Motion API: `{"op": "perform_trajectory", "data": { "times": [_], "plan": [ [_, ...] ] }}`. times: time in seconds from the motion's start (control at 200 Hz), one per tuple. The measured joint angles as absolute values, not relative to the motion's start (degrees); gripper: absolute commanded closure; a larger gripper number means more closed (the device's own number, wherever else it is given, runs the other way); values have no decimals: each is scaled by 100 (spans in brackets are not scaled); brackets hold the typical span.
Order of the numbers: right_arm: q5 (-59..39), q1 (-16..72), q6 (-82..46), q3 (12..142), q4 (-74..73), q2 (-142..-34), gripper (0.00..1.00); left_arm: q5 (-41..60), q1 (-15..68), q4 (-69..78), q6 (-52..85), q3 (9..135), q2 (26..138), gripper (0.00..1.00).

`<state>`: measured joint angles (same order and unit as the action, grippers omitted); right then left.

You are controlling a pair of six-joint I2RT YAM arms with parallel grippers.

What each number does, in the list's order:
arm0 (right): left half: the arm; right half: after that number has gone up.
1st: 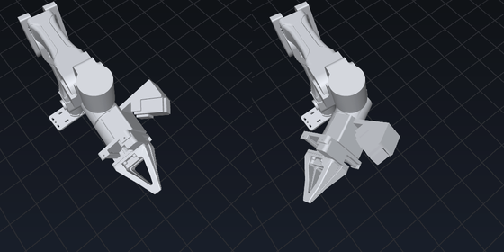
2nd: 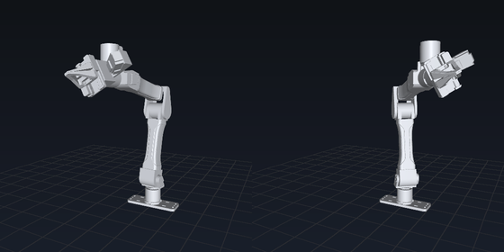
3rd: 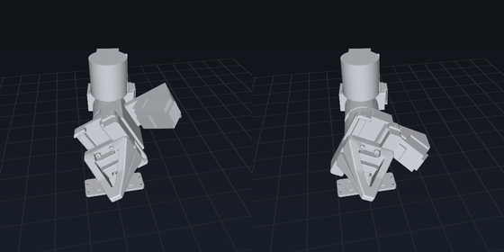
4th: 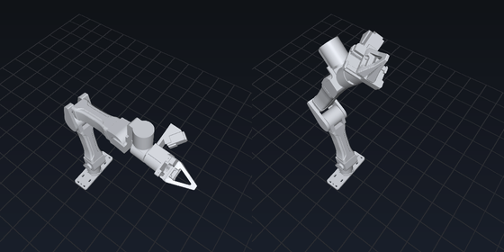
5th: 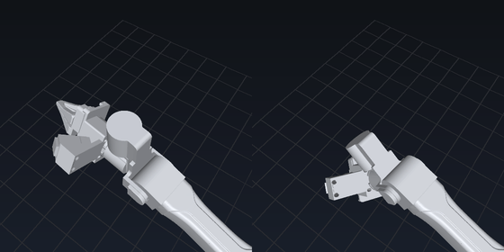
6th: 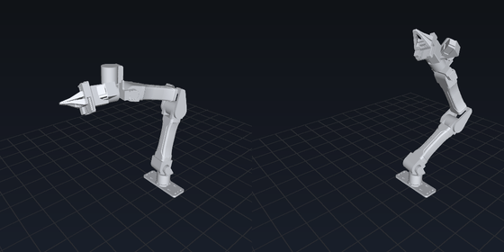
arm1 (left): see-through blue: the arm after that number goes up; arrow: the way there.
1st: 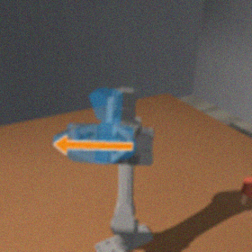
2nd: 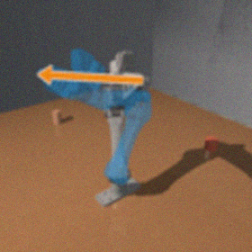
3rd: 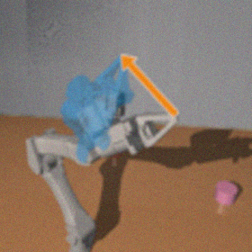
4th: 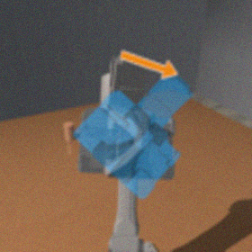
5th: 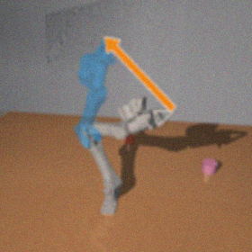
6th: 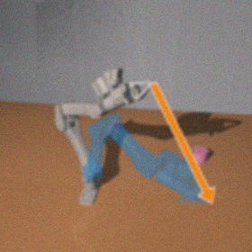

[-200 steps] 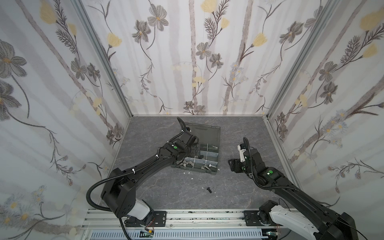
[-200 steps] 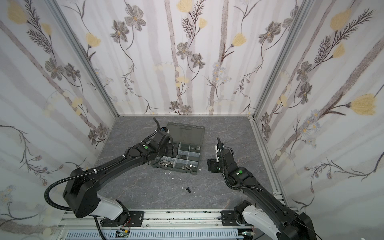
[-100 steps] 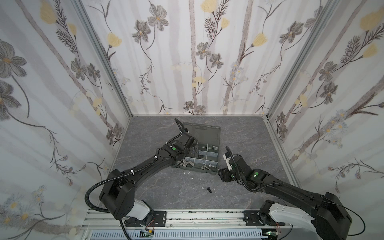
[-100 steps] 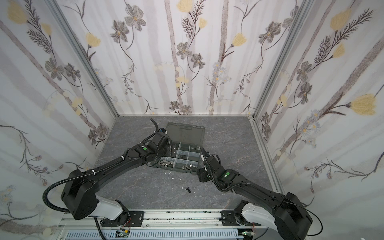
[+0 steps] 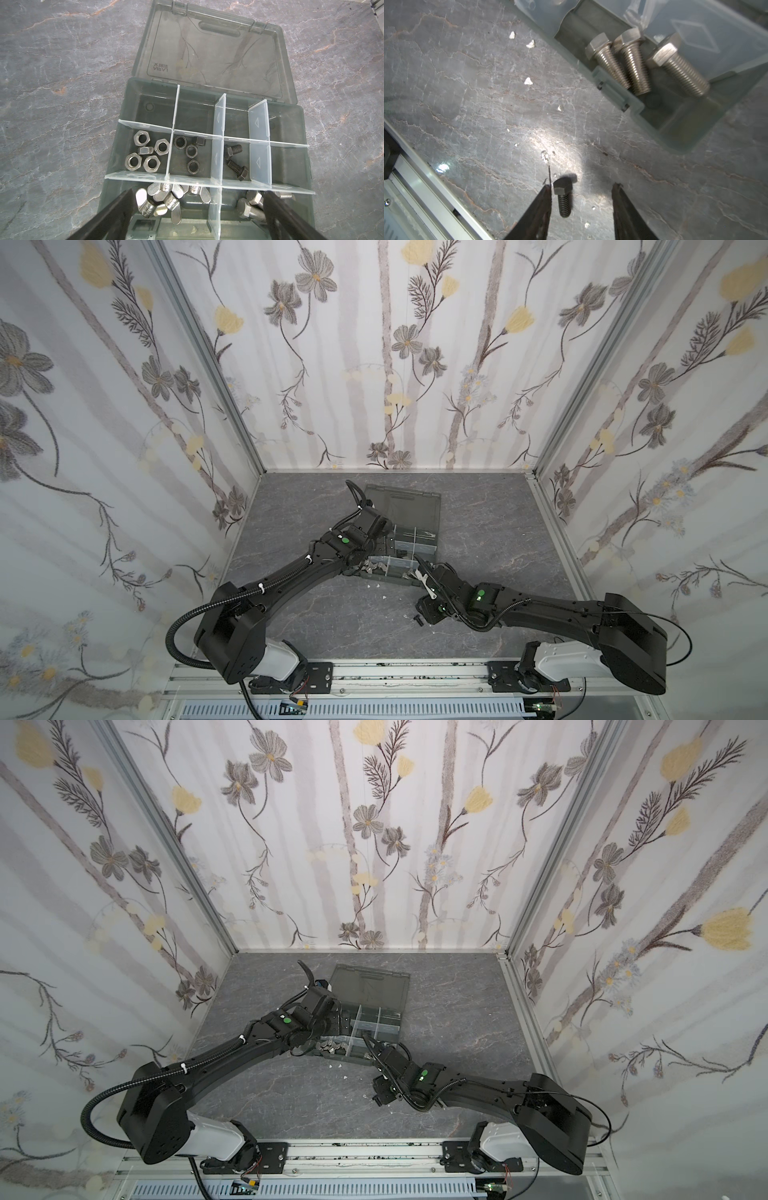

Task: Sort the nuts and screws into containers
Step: 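Lower the right gripper onto the last black bolt and close on it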

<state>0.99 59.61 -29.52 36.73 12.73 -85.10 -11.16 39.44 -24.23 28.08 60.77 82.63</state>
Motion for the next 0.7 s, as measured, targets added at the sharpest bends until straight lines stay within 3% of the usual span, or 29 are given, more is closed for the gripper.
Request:
{"op": "perform_trajectory", "data": {
  "times": [0.699],
  "plan": [
    [390,6681,-2884,3935,1579,-9448,78,-1111,3933,-2381,2897,5986,8169,0]
  ]
}}
